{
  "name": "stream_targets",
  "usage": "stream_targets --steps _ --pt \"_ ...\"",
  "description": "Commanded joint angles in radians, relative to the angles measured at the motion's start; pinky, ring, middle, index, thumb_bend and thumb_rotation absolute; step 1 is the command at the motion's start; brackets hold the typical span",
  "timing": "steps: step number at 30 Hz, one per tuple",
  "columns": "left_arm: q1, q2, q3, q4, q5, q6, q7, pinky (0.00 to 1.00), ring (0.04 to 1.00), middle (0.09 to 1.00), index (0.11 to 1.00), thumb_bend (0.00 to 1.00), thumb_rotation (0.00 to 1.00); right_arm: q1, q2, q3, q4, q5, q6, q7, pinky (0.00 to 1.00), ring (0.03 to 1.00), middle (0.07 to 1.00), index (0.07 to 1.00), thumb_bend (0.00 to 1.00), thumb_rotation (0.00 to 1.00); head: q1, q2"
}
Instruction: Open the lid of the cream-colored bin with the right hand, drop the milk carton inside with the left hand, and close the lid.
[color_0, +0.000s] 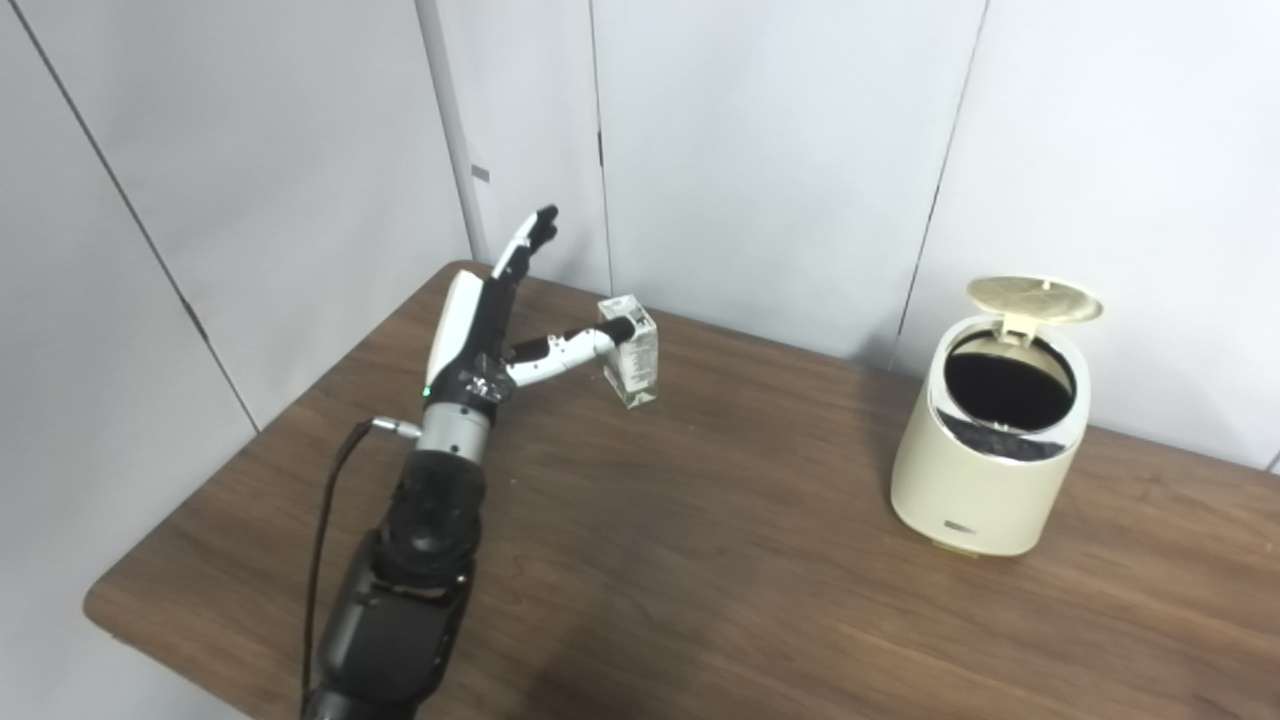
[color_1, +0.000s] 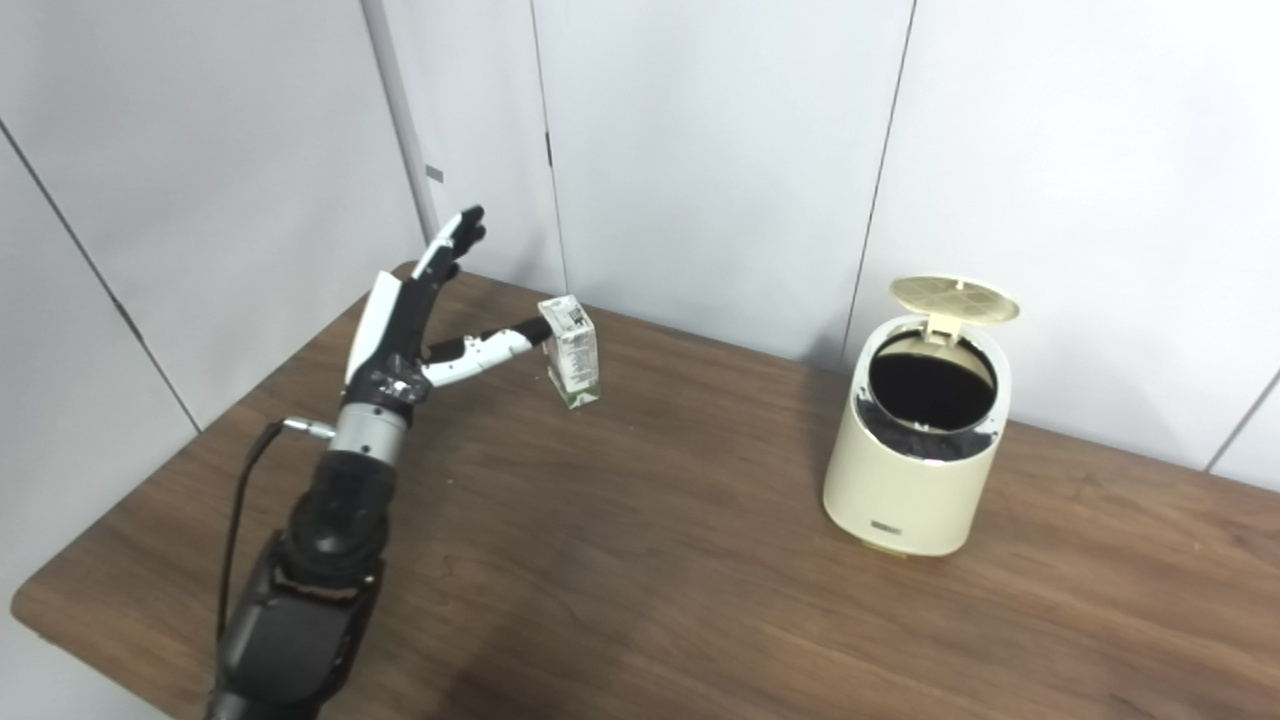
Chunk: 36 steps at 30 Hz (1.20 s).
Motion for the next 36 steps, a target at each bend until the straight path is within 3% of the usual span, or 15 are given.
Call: stream_targets --steps 1,4,9,12,14,19,29,36 --pt "-0.048 0.032 -0.003 0.008 0.032 -0.045 0.039 0.87 0.943 0.935 0.972 1.0 0.49 -0.012 -0.009 -0.01 0.017 0.001 -0.061 -0.002 0.56 0.67 0.703 0.681 0.26 0.45 0.001 0.0" --pt "-0.063 0.032 -0.009 0.033 0.037 -0.014 0.033 0.88 0.95 0.94 0.971 1.0 0.51 -0.017 -0.016 -0.011 0.032 -0.007 -0.077 0.002 0.56 0.672 0.704 0.685 0.25 0.47 0.007 -0.003" --pt "-0.092 0.029 -0.019 0.034 -0.01 0.092 -0.033 0.91 0.963 0.963 0.999 1.0 0.52 -0.024 -0.018 -0.007 0.055 0.016 -0.093 0.02 0.56 0.676 0.705 0.684 0.26 0.47 0.014 -0.012" --pt "-0.111 0.043 -0.027 0.072 -0.029 0.145 -0.067 0.81 0.932 0.982 1.0 1.0 0.53 -0.024 -0.015 -0.01 0.068 0.009 -0.103 0.019 0.55 0.674 0.703 0.683 0.27 0.46 0.01 -0.023" --pt "-0.117 0.052 -0.032 0.093 -0.038 0.158 -0.08 0.79 0.926 0.988 1.0 1.0 0.52 -0.023 -0.015 -0.01 0.068 0.006 -0.104 0.018 0.55 0.673 0.704 0.684 0.27 0.46 0.008 -0.025" --pt "-0.136 0.072 -0.061 0.156 -0.051 0.166 -0.106 0.9 0.974 0.99 1.0 1.0 0.52 -0.018 -0.012 -0.007 0.059 0.008 -0.095 0.026 0.54 0.67 0.703 0.68 0.27 0.45 0.001 -0.029" --pt "-0.17 0.074 -0.083 0.225 -0.078 0.174 -0.113 0.87 0.962 0.99 1.0 1.0 0.48 -0.009 -0.009 -0.009 0.038 -0.013 -0.075 0.025 0.54 0.668 0.701 0.678 0.27 0.48 -0.019 -0.028" --pt "-0.179 0.085 -0.112 0.28 -0.032 0.185 -0.081 0.86 0.965 0.979 1.0 1.0 0.5 0.007 -0.011 -0.014 0.025 -0.034 -0.073 0.022 0.55 0.674 0.701 0.676 0.26 0.48 -0.034 -0.026"
